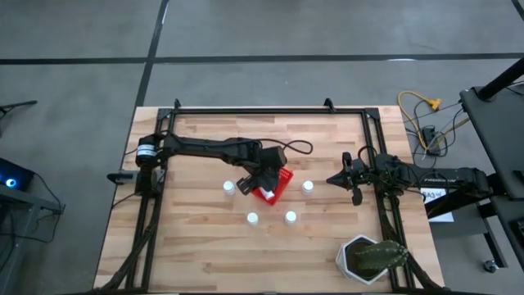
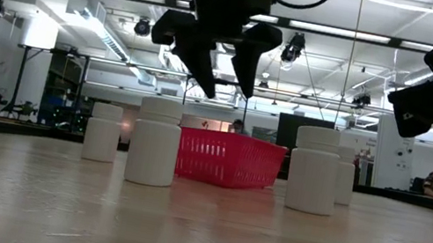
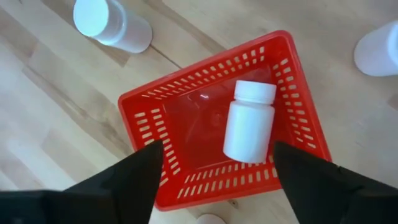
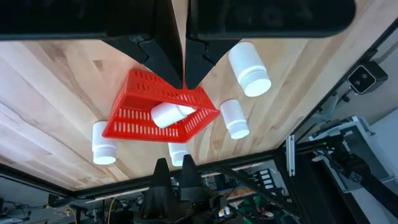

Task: Pick and place pill bottles into a basket
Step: Put the white pill bottle into the red basket

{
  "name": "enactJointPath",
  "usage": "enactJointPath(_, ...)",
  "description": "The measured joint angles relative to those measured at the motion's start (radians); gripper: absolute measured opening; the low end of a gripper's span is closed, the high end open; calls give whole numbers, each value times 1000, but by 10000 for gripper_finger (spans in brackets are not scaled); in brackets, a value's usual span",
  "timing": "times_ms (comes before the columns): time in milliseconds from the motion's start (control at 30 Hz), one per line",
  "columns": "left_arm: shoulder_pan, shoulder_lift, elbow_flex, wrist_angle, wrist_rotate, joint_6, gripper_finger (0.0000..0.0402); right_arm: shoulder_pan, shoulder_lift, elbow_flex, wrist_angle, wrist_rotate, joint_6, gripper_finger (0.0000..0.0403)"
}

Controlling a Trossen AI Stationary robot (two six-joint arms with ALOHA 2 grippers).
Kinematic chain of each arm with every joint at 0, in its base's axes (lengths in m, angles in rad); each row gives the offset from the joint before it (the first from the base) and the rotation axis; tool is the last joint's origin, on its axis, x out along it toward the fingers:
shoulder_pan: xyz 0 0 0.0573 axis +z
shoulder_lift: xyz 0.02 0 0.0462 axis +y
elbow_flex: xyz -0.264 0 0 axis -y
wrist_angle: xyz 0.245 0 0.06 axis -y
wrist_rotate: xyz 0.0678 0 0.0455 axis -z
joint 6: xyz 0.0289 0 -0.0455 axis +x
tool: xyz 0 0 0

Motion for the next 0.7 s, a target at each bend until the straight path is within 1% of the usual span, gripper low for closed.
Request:
enactJointPath(300, -21, 5, -10, 10, 3, -1, 293, 0, 0, 0, 0, 0, 0, 8)
enactJointPath(400, -25, 5, -31, 58, 3, -2, 293, 0, 0, 0, 0, 0, 2, 8)
enactJointPath(700, -27, 7, -85, 71, 3, -36, 293, 0, 0, 0, 0, 0, 1, 8)
